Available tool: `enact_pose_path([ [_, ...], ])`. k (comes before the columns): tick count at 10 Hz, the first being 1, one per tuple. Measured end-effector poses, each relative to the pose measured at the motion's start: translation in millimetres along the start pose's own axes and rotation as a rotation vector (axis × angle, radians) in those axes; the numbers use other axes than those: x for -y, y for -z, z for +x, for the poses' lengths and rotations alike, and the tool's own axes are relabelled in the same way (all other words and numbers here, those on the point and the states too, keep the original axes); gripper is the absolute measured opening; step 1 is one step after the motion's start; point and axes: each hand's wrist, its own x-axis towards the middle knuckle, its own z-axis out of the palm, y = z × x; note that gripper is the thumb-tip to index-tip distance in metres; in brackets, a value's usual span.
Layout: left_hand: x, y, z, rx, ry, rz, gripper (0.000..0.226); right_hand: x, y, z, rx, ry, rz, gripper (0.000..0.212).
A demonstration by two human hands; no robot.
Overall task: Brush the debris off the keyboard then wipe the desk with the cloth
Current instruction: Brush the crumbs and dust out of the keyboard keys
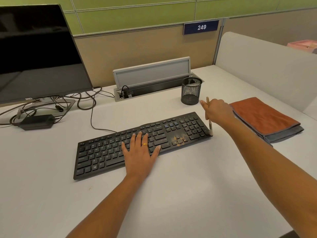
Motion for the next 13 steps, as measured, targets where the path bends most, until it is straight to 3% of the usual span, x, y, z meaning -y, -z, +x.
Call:
enact_pose_path([
  [1, -0.2, -1.5, 0.2, 0.004, -0.003, -0.015, 0.076, -1.4, -0.5, -1.5, -0.037, 0.012, 0.12, 0.062],
  [2, 0.3, -1.0, 0.5, -0.006, -0.001, -0.021, 0.074, -1.4, -2.1, -2.9, -0.003, 0.01, 0.403, 0.052],
  [3, 0.0, -0.6, 0.4, 0.025, 0.004, -0.001, 0.07, -2.4, -3.0, -6.3, 0.058, 0.008, 0.362, 0.051],
  [4, -1.1, 1.1, 0.4, 0.02, 0.004, -0.005, 0.07, -1.4, 0.9, -5.2, 0.07, 0.004, 0.061, 0.053],
  [5, -0.6, 1.4, 0.2, 0.016, 0.008, -0.018, 0.07, -3.4, -0.6, -2.7, 0.127, -0.061, -0.083, 0.051],
  [7, -1.5, 2.9, 1.0, 0.024, 0.009, -0.009, 0.07, 3.9, 1.3, 0.1, -0.017, -0.01, 0.288, 0.048],
  [9, -1.8, 2.9, -0.5, 0.025, 0.011, -0.01, 0.07, 6.2, 0.7, -4.5, 0.055, -0.007, 0.303, 0.044],
  [11, -1.5, 2.6, 0.4, 0.021, 0.011, -0.006, 0.071, 8.1, 5.1, -3.6, 0.093, -0.007, 0.144, 0.051],
  [12, -1.1, 2.5, 0.2, 0.024, 0.01, -0.001, 0.07, 4.1, 2.9, -2.7, 0.006, 0.007, 0.322, 0.048],
  [13, -1.3, 2.8, -0.1, 0.024, 0.008, -0.001, 0.071, 0.9, 0.2, -3.8, 0.077, 0.008, 0.36, 0.046],
])
